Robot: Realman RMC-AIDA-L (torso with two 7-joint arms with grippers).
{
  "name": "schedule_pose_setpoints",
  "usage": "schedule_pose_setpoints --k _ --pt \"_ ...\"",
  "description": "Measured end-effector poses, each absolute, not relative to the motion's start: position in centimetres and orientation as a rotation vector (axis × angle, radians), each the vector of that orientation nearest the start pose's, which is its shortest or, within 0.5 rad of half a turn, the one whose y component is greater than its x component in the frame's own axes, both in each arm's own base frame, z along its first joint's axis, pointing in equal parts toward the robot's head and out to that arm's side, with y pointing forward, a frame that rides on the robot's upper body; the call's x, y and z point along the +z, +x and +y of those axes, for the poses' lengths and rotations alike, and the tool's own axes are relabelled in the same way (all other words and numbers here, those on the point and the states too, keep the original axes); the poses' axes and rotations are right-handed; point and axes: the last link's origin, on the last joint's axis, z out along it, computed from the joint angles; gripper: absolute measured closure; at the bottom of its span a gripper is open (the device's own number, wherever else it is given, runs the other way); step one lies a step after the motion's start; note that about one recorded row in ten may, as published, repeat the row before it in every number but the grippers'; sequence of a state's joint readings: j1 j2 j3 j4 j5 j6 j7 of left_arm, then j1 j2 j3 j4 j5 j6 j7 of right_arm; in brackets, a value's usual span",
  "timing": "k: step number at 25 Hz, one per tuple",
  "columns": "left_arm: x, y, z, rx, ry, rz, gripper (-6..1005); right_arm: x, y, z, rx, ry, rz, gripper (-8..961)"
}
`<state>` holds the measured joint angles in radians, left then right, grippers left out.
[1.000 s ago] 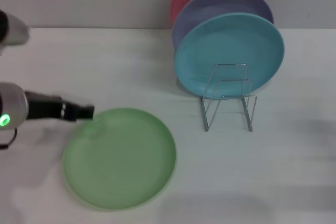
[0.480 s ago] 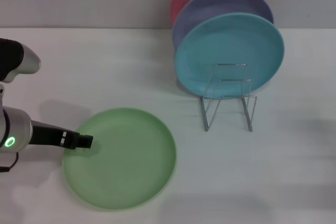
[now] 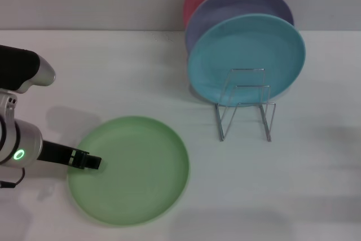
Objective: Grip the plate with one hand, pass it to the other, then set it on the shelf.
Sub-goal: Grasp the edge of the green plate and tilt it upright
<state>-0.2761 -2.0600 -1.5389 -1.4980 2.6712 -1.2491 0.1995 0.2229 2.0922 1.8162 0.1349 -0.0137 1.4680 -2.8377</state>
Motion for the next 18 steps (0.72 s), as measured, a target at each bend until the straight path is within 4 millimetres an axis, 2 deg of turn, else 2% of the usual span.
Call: schedule_pose_setpoints --k 4,18 --pt "-0.83 -23.9 32.5 0.331 -2.194 -1.24 248 4.62 37.05 25.64 0.809 -1.317 0.476 155" --pt "-0.7 -23.85 32.82 0.331 -2.203 -1.22 797 4.64 36.96 25.79 0.812 -1.319 0.473 155"
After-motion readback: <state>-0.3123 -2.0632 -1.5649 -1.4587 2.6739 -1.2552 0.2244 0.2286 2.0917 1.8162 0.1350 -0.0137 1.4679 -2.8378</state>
